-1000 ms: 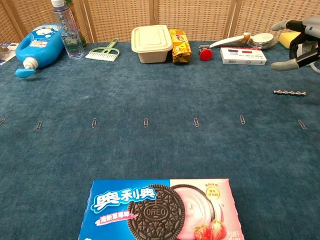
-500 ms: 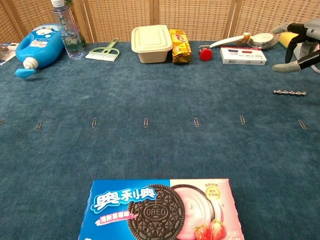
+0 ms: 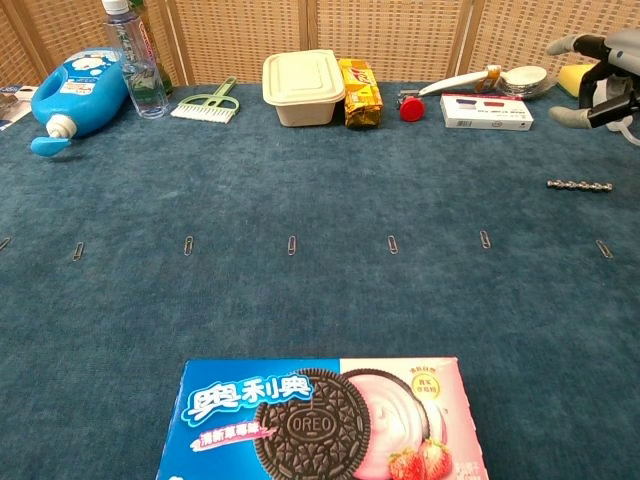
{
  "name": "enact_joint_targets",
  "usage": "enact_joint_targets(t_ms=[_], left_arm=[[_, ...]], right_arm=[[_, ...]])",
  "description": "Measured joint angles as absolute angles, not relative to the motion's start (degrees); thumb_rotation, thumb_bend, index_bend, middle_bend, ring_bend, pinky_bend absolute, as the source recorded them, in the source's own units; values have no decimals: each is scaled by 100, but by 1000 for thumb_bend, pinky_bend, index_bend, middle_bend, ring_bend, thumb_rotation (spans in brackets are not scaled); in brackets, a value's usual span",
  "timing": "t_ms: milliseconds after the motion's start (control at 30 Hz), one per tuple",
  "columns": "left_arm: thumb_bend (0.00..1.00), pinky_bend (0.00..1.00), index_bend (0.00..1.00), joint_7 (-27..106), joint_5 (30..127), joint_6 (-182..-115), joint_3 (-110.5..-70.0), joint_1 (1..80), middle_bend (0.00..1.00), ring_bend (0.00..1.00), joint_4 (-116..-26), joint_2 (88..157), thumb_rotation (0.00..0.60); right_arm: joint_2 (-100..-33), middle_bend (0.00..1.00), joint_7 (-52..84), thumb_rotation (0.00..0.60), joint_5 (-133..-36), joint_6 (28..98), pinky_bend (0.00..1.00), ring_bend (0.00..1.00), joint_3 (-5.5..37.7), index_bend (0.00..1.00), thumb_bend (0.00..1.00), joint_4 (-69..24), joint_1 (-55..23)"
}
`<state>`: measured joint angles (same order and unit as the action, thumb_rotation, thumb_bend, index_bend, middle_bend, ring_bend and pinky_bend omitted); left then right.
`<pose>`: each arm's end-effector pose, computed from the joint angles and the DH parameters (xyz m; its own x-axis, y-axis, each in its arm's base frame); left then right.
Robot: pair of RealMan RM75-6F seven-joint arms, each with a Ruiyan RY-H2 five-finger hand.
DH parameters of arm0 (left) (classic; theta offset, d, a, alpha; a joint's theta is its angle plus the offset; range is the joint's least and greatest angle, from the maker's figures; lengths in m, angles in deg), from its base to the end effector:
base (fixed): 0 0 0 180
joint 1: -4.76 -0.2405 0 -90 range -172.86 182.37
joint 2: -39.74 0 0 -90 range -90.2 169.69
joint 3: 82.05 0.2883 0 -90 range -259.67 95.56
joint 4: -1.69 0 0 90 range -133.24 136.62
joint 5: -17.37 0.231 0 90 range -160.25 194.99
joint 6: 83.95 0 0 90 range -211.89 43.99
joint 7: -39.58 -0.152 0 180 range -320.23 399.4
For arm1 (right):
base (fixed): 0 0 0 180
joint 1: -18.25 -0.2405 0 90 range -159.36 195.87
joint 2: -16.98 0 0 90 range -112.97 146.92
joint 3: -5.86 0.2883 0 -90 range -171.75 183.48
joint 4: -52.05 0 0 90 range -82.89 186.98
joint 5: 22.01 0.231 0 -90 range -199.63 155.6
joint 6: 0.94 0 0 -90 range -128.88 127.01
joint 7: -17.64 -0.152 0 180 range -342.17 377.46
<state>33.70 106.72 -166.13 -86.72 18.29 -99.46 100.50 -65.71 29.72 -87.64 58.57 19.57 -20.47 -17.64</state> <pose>-0.2761 0.2415 0.1540 0.4075 -0.0407 0.9123 0.8861 -0.2237 -0.4058 -0.2658 -0.4167 0.0560 0.4810 -0.0611 0.8746 -0.8725 -0.1311 0.4707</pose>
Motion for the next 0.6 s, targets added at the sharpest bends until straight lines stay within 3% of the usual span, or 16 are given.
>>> enact_joint_targets(t_ms=[200, 467, 600], left_arm=[[417, 357, 272, 3378, 10687, -16624, -8665, 1828, 371, 330, -9940, 10045, 600], [417, 357, 272, 3384, 10682, -16614, -8652, 1829, 371, 329, -9919, 10058, 600], [417, 357, 272, 3387, 10680, -16612, -8646, 1829, 371, 328, -9904, 10069, 600]], right_arm=[[-6617, 620, 2832, 312, -8892, 5833, 487, 654, 1915, 36, 413, -1903, -1782], [-6589, 709, 2706, 312, -8954, 5670, 520, 716, 1874, 423, 406, -1856, -1823], [-6593, 719, 2660, 311, -8969, 5610, 512, 722, 1867, 534, 400, -1831, -1844]])
